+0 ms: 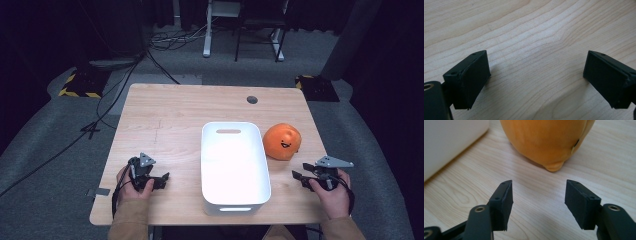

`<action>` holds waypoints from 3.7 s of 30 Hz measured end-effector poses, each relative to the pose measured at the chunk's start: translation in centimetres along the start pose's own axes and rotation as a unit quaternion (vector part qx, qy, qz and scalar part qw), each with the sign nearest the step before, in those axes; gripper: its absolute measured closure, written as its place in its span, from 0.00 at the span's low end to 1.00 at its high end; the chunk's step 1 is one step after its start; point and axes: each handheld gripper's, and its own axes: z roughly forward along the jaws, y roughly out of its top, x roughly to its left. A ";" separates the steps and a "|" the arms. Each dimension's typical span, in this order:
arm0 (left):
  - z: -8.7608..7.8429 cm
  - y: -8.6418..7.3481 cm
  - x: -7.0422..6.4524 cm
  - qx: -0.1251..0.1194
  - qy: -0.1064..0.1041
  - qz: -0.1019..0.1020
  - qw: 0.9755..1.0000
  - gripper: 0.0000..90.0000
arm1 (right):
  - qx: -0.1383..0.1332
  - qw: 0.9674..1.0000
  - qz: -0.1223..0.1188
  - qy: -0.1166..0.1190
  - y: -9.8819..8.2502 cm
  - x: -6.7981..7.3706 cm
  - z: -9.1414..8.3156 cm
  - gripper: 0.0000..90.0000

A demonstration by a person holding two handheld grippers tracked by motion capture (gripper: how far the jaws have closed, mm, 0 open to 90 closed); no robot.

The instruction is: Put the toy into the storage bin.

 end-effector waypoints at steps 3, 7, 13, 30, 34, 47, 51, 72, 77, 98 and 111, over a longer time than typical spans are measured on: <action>0.0 0.0 0.0 0.001 0.000 0.001 1.000 0.08 | -0.010 1.000 -0.005 0.006 0.7 0.0 -0.5 0.47; 0.0 0.0 0.0 0.000 0.000 0.000 1.000 0.08 | -0.027 0.999 -0.009 0.013 1.7 -0.1 -0.9 0.49; 0.0 0.0 0.0 0.000 0.000 0.000 1.000 0.08 | -0.046 0.999 -0.017 0.019 3.2 -0.4 -1.4 0.51; 0.0 0.0 0.0 0.001 0.000 0.001 1.000 0.08 | -0.099 0.994 -0.030 0.022 7.4 -1.3 -1.9 0.52; 0.0 0.0 0.0 0.001 0.000 0.001 1.000 0.08 | -0.111 0.993 -0.021 0.026 8.2 -1.5 -1.7 0.53; 0.0 0.0 0.0 0.000 0.000 0.000 1.000 0.08 | -0.127 0.991 -0.008 0.039 9.9 -2.1 -0.4 0.55; 0.0 0.0 0.0 0.000 0.000 0.000 1.000 0.08 | -0.132 0.991 -0.002 0.038 10.3 -2.4 0.1 0.55; 0.0 0.0 0.0 0.000 0.000 0.000 1.000 0.08 | -0.136 0.989 -0.030 0.040 11.1 -1.9 -0.2 0.92; 0.0 0.0 0.0 0.000 0.000 0.000 1.000 0.08 | -0.147 0.987 -0.034 0.055 11.4 -1.7 -1.9 0.92; 0.0 0.0 0.0 0.000 0.000 0.000 1.000 0.08 | -0.179 0.977 -0.072 0.091 14.1 0.6 -8.4 0.91; 0.0 0.0 0.0 0.000 0.000 0.000 1.000 0.08 | -0.209 0.969 -0.081 0.108 15.1 2.2 -11.7 0.92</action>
